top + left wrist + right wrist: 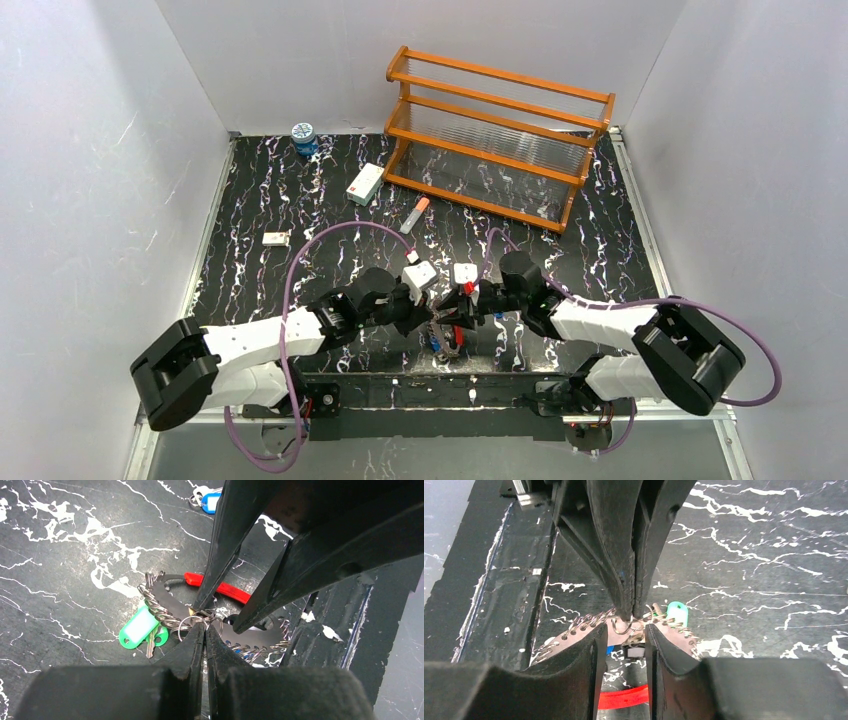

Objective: Put the keys on the keyring

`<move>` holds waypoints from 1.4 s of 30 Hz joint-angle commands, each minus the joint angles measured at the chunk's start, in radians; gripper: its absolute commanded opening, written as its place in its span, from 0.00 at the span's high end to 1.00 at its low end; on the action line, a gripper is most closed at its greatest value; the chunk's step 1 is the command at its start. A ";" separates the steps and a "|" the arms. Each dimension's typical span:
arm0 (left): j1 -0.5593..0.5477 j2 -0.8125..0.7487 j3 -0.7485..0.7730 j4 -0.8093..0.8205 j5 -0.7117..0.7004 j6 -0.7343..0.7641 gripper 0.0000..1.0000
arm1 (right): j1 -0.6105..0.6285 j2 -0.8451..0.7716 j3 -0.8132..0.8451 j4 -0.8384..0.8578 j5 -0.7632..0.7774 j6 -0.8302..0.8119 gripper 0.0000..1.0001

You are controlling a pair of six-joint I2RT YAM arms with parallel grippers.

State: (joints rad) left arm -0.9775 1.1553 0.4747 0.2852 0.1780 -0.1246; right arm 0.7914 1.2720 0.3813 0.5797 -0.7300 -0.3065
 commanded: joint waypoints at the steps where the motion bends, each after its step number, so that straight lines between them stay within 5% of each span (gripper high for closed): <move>1: -0.003 -0.046 0.003 0.019 0.025 0.000 1.00 | -0.004 0.043 0.038 0.046 -0.066 0.031 0.59; 11: -0.004 -0.053 0.002 0.013 0.038 0.005 1.00 | -0.004 0.073 0.074 0.041 -0.073 0.043 0.71; 18: -0.004 -0.066 0.000 0.009 0.025 0.011 1.00 | -0.004 0.064 0.070 0.027 -0.082 0.042 0.99; 21: -0.004 -0.087 -0.007 0.008 -0.004 0.009 0.96 | -0.006 0.061 0.066 0.025 -0.082 0.040 0.99; 24: -0.003 -0.127 -0.027 0.013 -0.053 -0.009 0.72 | -0.008 0.044 0.049 0.046 -0.082 0.048 0.99; 27: -0.004 -0.202 -0.075 0.056 -0.097 -0.046 0.61 | -0.011 0.014 0.012 0.104 -0.075 0.070 0.99; 35: -0.003 -0.389 -0.311 0.367 -0.097 -0.072 0.58 | -0.014 -0.065 -0.125 0.370 -0.056 0.193 0.99; 42: -0.003 -0.437 -0.420 0.481 -0.058 -0.010 0.60 | -0.015 -0.105 -0.156 0.418 -0.064 0.216 0.99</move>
State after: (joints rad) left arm -0.9783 0.7288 0.0776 0.6456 0.0967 -0.1734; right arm 0.7799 1.2034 0.2302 0.8742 -0.7883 -0.1219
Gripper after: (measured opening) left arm 0.404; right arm 0.031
